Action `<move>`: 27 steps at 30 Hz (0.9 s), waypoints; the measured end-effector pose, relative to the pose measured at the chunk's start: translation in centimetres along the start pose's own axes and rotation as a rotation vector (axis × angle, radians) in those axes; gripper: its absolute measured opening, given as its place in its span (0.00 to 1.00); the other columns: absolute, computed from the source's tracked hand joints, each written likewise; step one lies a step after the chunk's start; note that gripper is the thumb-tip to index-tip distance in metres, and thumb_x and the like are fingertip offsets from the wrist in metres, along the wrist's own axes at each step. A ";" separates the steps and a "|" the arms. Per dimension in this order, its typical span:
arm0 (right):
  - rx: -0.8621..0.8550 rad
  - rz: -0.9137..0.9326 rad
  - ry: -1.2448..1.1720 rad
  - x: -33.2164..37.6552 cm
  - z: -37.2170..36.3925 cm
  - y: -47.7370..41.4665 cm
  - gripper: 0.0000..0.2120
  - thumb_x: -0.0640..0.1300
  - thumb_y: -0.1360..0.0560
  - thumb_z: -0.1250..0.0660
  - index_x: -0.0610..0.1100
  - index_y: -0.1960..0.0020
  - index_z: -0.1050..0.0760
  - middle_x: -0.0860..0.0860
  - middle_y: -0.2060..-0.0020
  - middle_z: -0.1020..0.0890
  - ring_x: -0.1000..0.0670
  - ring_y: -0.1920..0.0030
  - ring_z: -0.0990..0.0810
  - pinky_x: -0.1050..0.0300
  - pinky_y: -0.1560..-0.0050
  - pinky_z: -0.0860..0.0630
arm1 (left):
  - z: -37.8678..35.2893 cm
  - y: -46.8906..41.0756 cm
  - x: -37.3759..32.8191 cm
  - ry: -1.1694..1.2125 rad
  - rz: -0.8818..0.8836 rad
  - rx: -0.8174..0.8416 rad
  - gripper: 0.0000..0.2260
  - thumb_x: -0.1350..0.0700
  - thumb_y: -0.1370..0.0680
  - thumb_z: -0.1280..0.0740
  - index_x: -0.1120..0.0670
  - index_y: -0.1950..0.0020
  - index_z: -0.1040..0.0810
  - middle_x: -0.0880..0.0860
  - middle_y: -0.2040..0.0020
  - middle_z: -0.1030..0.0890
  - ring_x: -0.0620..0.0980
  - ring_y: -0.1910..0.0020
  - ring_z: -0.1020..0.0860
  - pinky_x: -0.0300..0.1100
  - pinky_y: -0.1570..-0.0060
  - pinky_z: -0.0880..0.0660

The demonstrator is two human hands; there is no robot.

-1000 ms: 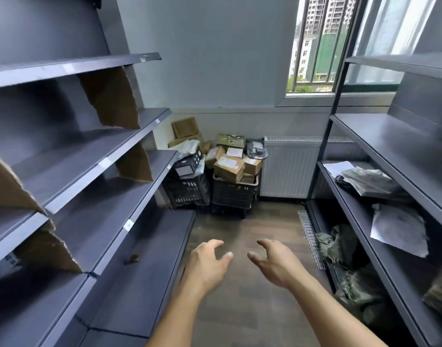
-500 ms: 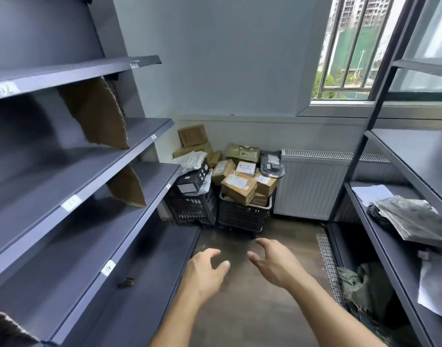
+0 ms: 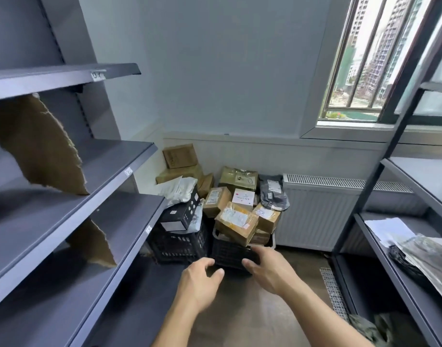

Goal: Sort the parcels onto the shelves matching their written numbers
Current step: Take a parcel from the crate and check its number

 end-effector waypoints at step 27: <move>0.237 0.244 0.186 8.7 2.6 -37.9 0.28 0.56 0.18 0.39 0.47 0.22 0.37 0.47 0.26 0.29 0.45 0.27 0.31 0.51 0.30 0.32 | 3.1 -33.4 -1.7 0.127 0.296 -0.147 0.20 0.46 0.20 0.34 0.50 0.30 0.26 0.47 0.35 0.22 0.45 0.41 0.23 0.35 0.44 0.30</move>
Point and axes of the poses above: each hand's wrist, its own y-axis away from the middle knuckle, its own z-axis out of the back of the hand, x = y × z, the point moved 5 cm from there along -y, towards the middle knuckle
